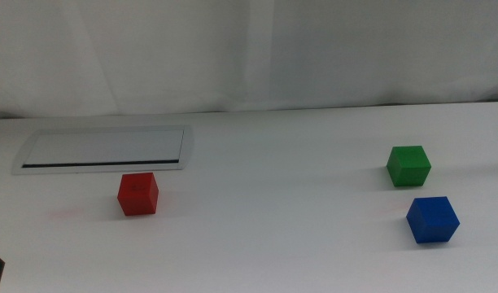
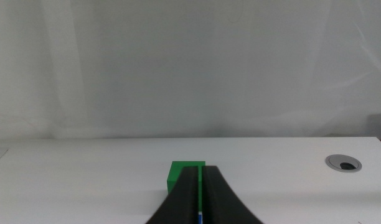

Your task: Stack red cubes first, then green, then blue cubes in a specific spot.

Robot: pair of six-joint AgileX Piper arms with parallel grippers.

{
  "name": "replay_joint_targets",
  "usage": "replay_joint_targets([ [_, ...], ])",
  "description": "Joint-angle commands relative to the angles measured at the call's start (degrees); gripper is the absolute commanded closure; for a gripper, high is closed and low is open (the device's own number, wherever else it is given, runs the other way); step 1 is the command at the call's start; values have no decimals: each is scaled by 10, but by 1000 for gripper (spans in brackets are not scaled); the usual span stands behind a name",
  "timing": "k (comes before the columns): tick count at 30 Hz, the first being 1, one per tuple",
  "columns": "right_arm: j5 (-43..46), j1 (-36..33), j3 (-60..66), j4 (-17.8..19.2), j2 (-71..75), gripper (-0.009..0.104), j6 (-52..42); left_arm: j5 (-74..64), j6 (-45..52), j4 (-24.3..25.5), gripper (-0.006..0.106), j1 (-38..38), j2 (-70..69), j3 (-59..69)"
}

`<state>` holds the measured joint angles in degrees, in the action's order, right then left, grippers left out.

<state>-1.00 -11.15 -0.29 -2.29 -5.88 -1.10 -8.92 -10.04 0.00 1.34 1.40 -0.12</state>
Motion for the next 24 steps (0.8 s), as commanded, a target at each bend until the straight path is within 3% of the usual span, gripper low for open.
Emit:
replay_joint_targets([
  [1,-2,3,24,1,3,98,-2,13,-1,-5,104,-1,3,22],
  [4,0,3,24,1,3,97,-2,13,-1,-5,104,-1,3,22],
  [7,2,3,24,1,3,79,-2,19,-5,-5,98,-1,3,22],
  [10,10,3,24,-31,3,39,-2,23,-47,-10,80,-1,3,22],
  [13,17,3,24,-41,3,-4,-3,19,-80,-9,44,-1,3,22],
  [15,3,3,24,-42,3,-8,-4,19,-77,-9,11,-1,3,22],
  [24,5,3,24,-43,3,-8,-4,13,-76,-9,8,-1,3,-21],
])
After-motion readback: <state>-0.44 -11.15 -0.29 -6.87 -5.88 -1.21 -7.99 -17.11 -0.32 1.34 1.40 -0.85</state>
